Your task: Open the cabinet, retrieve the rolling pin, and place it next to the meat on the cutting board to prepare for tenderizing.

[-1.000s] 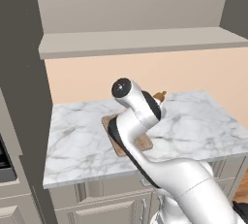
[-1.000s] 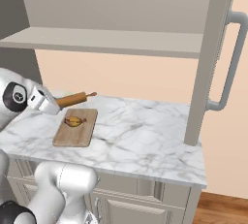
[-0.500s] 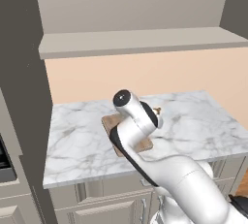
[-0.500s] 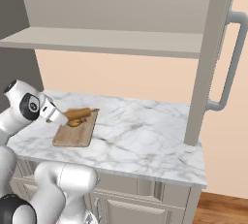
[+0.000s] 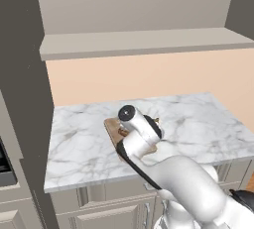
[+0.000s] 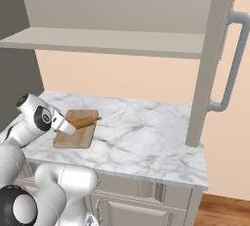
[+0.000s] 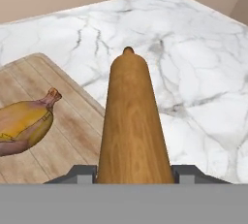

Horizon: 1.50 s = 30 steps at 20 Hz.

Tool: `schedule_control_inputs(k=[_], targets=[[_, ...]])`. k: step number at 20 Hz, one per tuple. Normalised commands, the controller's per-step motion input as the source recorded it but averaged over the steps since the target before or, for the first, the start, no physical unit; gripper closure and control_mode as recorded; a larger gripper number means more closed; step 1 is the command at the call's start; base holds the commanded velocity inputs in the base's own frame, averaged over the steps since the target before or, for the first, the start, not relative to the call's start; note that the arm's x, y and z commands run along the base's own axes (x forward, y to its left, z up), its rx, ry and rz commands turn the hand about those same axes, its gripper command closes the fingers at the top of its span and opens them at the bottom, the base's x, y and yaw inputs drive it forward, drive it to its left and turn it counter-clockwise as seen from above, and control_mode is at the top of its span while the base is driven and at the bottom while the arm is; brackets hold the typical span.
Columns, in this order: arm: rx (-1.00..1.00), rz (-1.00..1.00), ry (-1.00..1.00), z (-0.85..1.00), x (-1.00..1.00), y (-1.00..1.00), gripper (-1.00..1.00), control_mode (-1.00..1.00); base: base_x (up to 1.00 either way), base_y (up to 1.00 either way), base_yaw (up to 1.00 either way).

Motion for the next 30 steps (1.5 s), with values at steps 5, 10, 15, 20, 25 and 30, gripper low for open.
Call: schedule_control_inputs(k=[5,10,15,20,25,30], targets=[[0.0,0.0,0.0,-0.51,0.2,0.0,1.0,-1.0,0.0,0.0,0.0],[0.0,0.0,-0.01,-0.37,0.2,0.04,1.0,-1.0,0.0,0.0,0.0],[-0.04,0.0,0.01,-0.28,0.03,0.05,1.0,-1.0,0.0,0.0,0.0],[0.0,0.0,0.0,-0.21,0.13,0.14,1.0,-1.0,0.0,0.0,0.0],[0.0,0.0,0.0,-0.12,0.16,0.06,1.0,-1.0,0.0,0.0,0.0],[0.0,0.0,0.01,-0.26,0.02,0.03,-1.0,-1.0,0.0,0.0,0.0]])
